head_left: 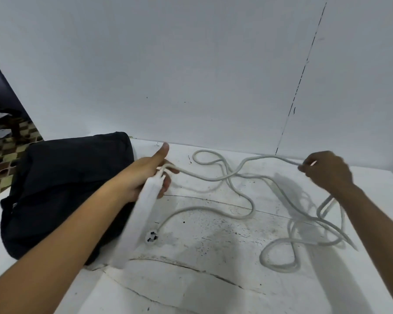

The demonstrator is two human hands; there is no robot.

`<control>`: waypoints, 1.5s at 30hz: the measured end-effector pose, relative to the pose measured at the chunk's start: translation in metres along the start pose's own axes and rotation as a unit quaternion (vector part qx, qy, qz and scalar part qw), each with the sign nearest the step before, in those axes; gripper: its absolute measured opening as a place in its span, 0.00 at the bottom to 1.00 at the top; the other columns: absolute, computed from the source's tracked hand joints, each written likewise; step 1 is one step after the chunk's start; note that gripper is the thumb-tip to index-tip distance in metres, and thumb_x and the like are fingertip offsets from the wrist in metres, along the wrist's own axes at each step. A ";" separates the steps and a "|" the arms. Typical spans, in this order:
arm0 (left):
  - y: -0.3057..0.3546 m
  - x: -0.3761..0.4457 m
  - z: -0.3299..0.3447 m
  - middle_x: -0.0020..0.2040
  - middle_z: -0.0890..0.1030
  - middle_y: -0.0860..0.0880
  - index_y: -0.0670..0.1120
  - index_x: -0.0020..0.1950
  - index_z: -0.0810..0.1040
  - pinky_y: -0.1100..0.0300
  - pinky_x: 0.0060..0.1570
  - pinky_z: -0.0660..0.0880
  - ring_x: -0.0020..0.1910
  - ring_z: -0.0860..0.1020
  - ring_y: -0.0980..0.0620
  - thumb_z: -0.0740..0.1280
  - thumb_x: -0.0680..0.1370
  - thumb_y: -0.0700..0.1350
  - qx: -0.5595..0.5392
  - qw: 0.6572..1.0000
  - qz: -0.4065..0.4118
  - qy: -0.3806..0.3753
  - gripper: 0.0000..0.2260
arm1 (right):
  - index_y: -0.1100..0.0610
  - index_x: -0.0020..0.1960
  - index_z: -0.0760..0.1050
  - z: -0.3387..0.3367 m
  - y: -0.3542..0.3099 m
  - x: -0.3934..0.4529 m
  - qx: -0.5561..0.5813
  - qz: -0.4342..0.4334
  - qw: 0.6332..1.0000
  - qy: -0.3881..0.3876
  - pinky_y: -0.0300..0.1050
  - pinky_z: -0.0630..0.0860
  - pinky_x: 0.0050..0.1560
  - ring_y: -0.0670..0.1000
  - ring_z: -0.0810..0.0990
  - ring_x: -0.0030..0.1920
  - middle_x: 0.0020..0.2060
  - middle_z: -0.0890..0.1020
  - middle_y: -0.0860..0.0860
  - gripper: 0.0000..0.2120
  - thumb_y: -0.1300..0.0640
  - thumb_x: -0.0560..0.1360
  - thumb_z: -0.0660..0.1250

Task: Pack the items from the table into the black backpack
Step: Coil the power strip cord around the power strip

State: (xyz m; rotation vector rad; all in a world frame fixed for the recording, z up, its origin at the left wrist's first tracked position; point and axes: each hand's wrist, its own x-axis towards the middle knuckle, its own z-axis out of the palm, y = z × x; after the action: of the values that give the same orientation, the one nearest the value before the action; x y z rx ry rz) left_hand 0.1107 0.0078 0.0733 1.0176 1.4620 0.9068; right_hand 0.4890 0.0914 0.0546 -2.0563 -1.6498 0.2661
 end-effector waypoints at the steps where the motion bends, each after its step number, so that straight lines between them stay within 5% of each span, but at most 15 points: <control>1: 0.002 0.003 0.011 0.27 0.74 0.45 0.41 0.49 0.80 0.59 0.29 0.72 0.24 0.72 0.48 0.62 0.71 0.68 -0.069 0.997 -0.019 -0.007 0.30 | 0.51 0.43 0.80 0.010 -0.004 -0.004 -0.034 -0.009 0.999 -0.025 0.48 0.73 0.50 0.59 0.79 0.50 0.48 0.83 0.56 0.01 0.56 0.71 0.70; 5: 0.007 0.017 0.051 0.28 0.76 0.49 0.42 0.55 0.76 0.57 0.33 0.71 0.26 0.74 0.50 0.64 0.72 0.67 -0.276 0.960 -0.042 0.017 0.29 | 0.53 0.65 0.73 0.036 -0.040 -0.030 -0.058 -0.171 0.982 -0.062 0.53 0.61 0.68 0.57 0.72 0.65 0.65 0.74 0.55 0.24 0.66 0.70 0.65; 10: 0.021 0.017 0.078 0.29 0.79 0.48 0.41 0.52 0.77 0.56 0.34 0.72 0.26 0.77 0.51 0.61 0.73 0.68 -0.266 0.964 -0.025 -0.009 0.29 | 0.55 0.67 0.71 0.027 -0.100 -0.090 0.247 -0.362 0.892 -0.112 0.25 0.59 0.63 0.41 0.68 0.65 0.64 0.73 0.46 0.28 0.69 0.69 0.63; 12: 0.024 0.015 0.082 0.28 0.79 0.48 0.41 0.51 0.77 0.55 0.33 0.72 0.25 0.77 0.50 0.61 0.73 0.68 -0.234 0.971 -0.016 -0.032 0.30 | 0.46 0.74 0.60 0.027 -0.110 -0.102 0.244 -0.340 0.879 -0.229 0.29 0.58 0.65 0.39 0.61 0.71 0.67 0.65 0.37 0.35 0.66 0.72 0.66; 14: 0.027 0.013 0.084 0.27 0.79 0.48 0.42 0.48 0.76 0.56 0.33 0.73 0.24 0.78 0.50 0.61 0.74 0.67 -0.233 0.972 -0.014 -0.013 0.27 | 0.42 0.75 0.54 0.026 -0.116 -0.106 0.333 -0.262 0.842 -0.335 0.34 0.64 0.63 0.43 0.64 0.71 0.68 0.65 0.41 0.38 0.63 0.71 0.66; 18: 0.032 0.007 0.087 0.25 0.79 0.47 0.40 0.46 0.74 0.54 0.33 0.76 0.24 0.79 0.48 0.61 0.74 0.66 -0.231 0.972 -0.031 -0.010 0.27 | 0.42 0.74 0.59 0.026 -0.112 -0.097 0.368 -0.209 0.825 -0.376 0.45 0.67 0.67 0.46 0.74 0.63 0.63 0.76 0.47 0.36 0.51 0.67 0.62; 21: 0.032 0.004 0.088 0.27 0.80 0.45 0.40 0.42 0.74 0.52 0.33 0.79 0.26 0.80 0.46 0.61 0.75 0.66 -0.194 0.981 -0.031 -0.008 0.27 | 0.41 0.66 0.70 0.034 -0.114 -0.094 0.304 -0.211 0.832 -0.412 0.43 0.73 0.60 0.46 0.81 0.51 0.51 0.82 0.45 0.18 0.41 0.77 0.58; 24: 0.031 0.004 0.087 0.33 0.81 0.44 0.38 0.47 0.75 0.53 0.39 0.79 0.31 0.81 0.46 0.63 0.75 0.64 -0.164 0.986 -0.006 0.012 0.27 | 0.42 0.65 0.69 0.041 -0.117 -0.107 0.296 -0.208 0.849 -0.385 0.34 0.75 0.44 0.46 0.81 0.50 0.47 0.82 0.41 0.19 0.47 0.75 0.67; 28: 0.031 0.005 0.089 0.53 0.79 0.41 0.38 0.60 0.72 0.50 0.48 0.79 0.44 0.81 0.44 0.65 0.77 0.60 -0.117 0.993 0.022 -0.001 0.26 | 0.47 0.58 0.76 0.047 -0.106 -0.121 0.436 -0.178 0.801 -0.369 0.38 0.69 0.34 0.48 0.77 0.39 0.44 0.81 0.52 0.22 0.53 0.65 0.74; 32: 0.037 -0.003 0.085 0.42 0.77 0.43 0.44 0.45 0.75 0.58 0.35 0.76 0.34 0.77 0.46 0.63 0.78 0.45 -0.093 0.992 0.040 -0.072 0.06 | 0.55 0.54 0.77 0.050 -0.102 -0.119 0.469 -0.124 0.814 -0.319 0.36 0.68 0.30 0.45 0.76 0.33 0.39 0.81 0.49 0.21 0.58 0.61 0.73; 35: 0.039 -0.006 0.085 0.31 0.78 0.48 0.44 0.33 0.76 0.55 0.38 0.75 0.30 0.77 0.49 0.60 0.77 0.36 -0.084 0.987 0.096 -0.100 0.14 | 0.58 0.50 0.79 0.041 -0.094 -0.115 0.458 -0.123 0.833 -0.285 0.37 0.67 0.28 0.44 0.74 0.29 0.37 0.81 0.52 0.17 0.62 0.62 0.75; 38: 0.033 -0.007 0.087 0.34 0.79 0.49 0.42 0.43 0.74 0.57 0.37 0.75 0.33 0.77 0.51 0.64 0.75 0.36 -0.077 0.983 0.135 -0.098 0.03 | 0.61 0.43 0.77 0.034 -0.093 -0.113 0.494 -0.108 0.816 -0.281 0.38 0.64 0.26 0.45 0.69 0.25 0.32 0.78 0.53 0.07 0.67 0.67 0.73; 40: 0.019 -0.008 0.088 0.42 0.80 0.48 0.48 0.53 0.74 0.56 0.38 0.76 0.36 0.79 0.50 0.71 0.70 0.43 0.035 0.980 0.171 -0.095 0.13 | 0.61 0.39 0.75 0.030 -0.093 -0.108 0.557 -0.070 0.783 -0.267 0.39 0.61 0.26 0.47 0.65 0.26 0.29 0.72 0.52 0.06 0.68 0.68 0.72; 42: 0.000 -0.012 0.091 0.50 0.79 0.53 0.57 0.62 0.68 0.59 0.39 0.78 0.42 0.80 0.54 0.75 0.65 0.49 0.196 0.947 0.244 -0.071 0.28 | 0.62 0.38 0.74 0.025 -0.092 -0.104 0.581 -0.051 0.777 -0.237 0.40 0.60 0.26 0.47 0.64 0.26 0.28 0.70 0.52 0.07 0.66 0.68 0.73; 45: -0.021 -0.012 0.098 0.56 0.75 0.56 0.57 0.70 0.59 0.58 0.43 0.77 0.49 0.76 0.53 0.74 0.67 0.48 0.364 0.844 0.393 0.034 0.36 | 0.62 0.39 0.75 0.019 -0.093 -0.104 0.539 -0.065 0.811 -0.216 0.38 0.62 0.25 0.48 0.65 0.26 0.28 0.69 0.53 0.09 0.63 0.68 0.75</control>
State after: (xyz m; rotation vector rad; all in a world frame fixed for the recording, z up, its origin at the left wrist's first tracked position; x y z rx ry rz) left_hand 0.2057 -0.0103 0.0455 2.2864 1.4771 0.9449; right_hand 0.3742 0.0108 0.0678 -1.0223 -1.3156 1.3451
